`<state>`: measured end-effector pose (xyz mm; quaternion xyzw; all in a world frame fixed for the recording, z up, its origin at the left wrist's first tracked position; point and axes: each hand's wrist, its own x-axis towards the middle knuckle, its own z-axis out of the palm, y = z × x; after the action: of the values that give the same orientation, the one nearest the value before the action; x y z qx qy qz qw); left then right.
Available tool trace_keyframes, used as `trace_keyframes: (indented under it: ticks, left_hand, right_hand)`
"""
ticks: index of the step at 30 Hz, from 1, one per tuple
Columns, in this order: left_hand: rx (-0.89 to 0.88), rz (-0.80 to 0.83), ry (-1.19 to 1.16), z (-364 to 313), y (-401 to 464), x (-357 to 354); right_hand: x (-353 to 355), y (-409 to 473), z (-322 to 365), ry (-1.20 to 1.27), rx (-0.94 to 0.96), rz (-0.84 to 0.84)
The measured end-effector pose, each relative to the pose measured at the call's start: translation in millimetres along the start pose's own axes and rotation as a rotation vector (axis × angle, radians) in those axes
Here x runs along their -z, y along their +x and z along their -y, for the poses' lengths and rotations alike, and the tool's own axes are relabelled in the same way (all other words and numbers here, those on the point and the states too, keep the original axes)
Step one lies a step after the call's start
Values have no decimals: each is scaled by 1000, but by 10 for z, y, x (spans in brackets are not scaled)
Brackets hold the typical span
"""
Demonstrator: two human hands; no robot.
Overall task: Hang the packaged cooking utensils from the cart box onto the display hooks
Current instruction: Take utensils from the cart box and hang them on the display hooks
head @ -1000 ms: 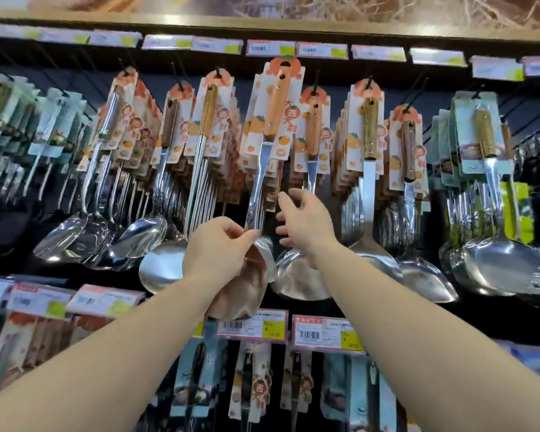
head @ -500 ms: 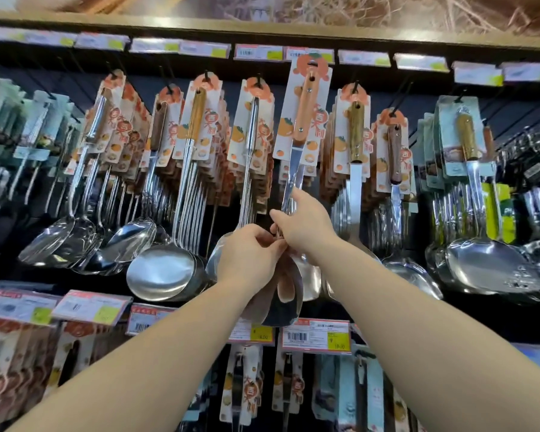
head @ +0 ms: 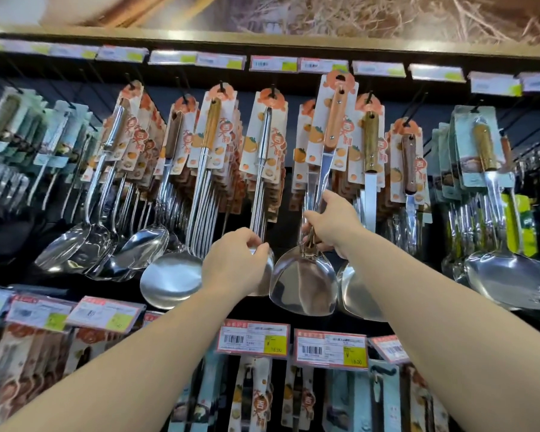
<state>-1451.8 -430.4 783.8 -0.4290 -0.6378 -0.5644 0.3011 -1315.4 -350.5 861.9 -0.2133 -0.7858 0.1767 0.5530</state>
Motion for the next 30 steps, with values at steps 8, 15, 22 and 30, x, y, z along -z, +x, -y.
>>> trace_keyframes:
  ticks: [8,15,22,30]
  left_hand:
    - [-22,-17,11,76,95,4]
    - [-16,-17,-5,128,82,-14]
    - [-57,-13,-19,161,104,-43]
    - [-76,-14,-5,205,129,-97]
  right_hand:
    - [38,80,96,-36,-13,54]
    - [-91,0,-83,3,-33,102]
    - [-137,1,-186,-39,-34,40]
    - [-16,205,12,-153,-18,41]
